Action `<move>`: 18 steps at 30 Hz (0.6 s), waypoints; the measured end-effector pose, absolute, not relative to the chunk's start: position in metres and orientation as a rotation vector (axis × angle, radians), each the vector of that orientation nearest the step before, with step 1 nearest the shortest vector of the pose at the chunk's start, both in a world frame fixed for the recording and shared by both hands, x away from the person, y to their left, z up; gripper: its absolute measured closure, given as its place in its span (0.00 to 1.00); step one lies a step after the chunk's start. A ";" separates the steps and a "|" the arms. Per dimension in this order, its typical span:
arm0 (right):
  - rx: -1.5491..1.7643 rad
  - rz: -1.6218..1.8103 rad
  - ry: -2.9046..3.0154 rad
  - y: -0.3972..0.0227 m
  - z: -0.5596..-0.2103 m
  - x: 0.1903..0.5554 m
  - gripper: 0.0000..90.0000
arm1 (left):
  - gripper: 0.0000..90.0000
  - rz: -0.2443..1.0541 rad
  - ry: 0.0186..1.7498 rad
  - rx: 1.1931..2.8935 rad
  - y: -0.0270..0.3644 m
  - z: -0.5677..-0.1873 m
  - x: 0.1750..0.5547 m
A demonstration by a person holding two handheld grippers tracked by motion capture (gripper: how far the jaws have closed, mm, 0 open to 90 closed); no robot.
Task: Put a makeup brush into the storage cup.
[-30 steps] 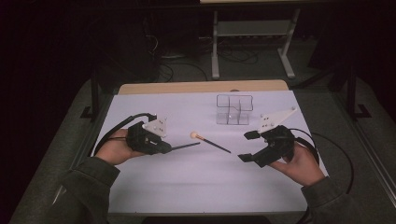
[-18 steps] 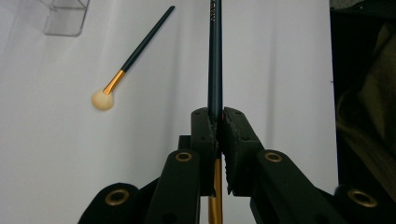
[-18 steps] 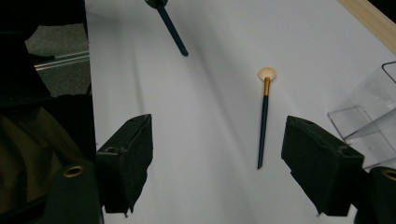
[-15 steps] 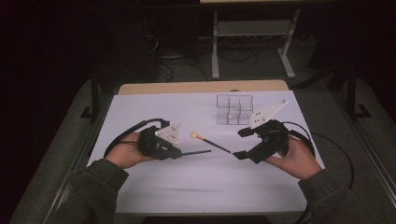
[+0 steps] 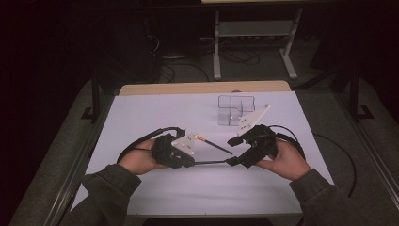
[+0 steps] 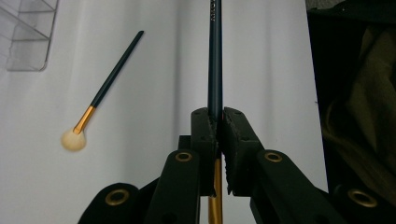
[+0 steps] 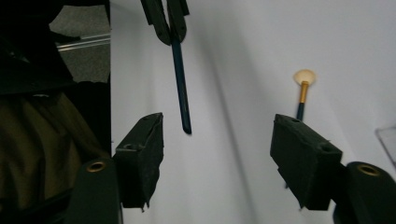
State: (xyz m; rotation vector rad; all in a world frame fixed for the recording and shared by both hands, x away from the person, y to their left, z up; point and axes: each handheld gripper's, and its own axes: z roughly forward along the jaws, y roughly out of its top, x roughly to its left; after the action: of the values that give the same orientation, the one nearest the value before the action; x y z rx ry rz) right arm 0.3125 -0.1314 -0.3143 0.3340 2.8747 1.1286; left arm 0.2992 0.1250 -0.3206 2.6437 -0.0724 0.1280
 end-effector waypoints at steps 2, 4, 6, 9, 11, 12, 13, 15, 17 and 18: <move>0.331 1.121 2.900 -0.128 -0.317 0.312 0.40 | 0.92 0.126 -0.087 2.652 0.121 -0.323 0.298; 0.324 1.110 2.922 -0.125 -0.319 0.312 0.41 | 0.92 0.124 -0.089 2.648 0.118 -0.324 0.297; 0.296 1.111 2.923 -0.123 -0.321 0.312 0.43 | 0.92 0.128 -0.094 2.643 0.116 -0.325 0.296; 0.276 1.125 2.939 -0.120 -0.325 0.312 0.44 | 0.92 0.125 -0.096 2.644 0.112 -0.328 0.294; 0.271 1.132 2.945 -0.118 -0.328 0.312 0.46 | 0.92 0.119 -0.105 2.648 0.111 -0.328 0.294; 0.271 1.132 2.945 -0.118 -0.328 0.312 0.46 | 0.92 0.119 -0.105 2.648 0.111 -0.328 0.294; 0.274 1.120 2.957 -0.116 -0.331 0.312 0.47 | 0.92 0.125 -0.115 2.656 0.109 -0.329 0.294; 0.279 1.132 2.969 -0.114 -0.334 0.313 0.49 | 0.92 0.129 -0.125 2.666 0.108 -0.329 0.293; 0.281 1.143 2.983 -0.112 -0.337 0.313 0.52 | 0.92 0.125 -0.131 2.669 0.106 -0.330 0.293; 0.281 1.143 2.983 -0.112 -0.337 0.313 0.52 | 0.92 0.125 -0.131 2.669 0.106 -0.330 0.293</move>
State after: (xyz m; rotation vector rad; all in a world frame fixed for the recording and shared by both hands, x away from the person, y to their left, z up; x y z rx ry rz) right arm 0.3132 -0.1116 -0.3365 0.2814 2.9827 1.1433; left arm 0.2928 0.1058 -0.3301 2.6686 -0.1314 0.1251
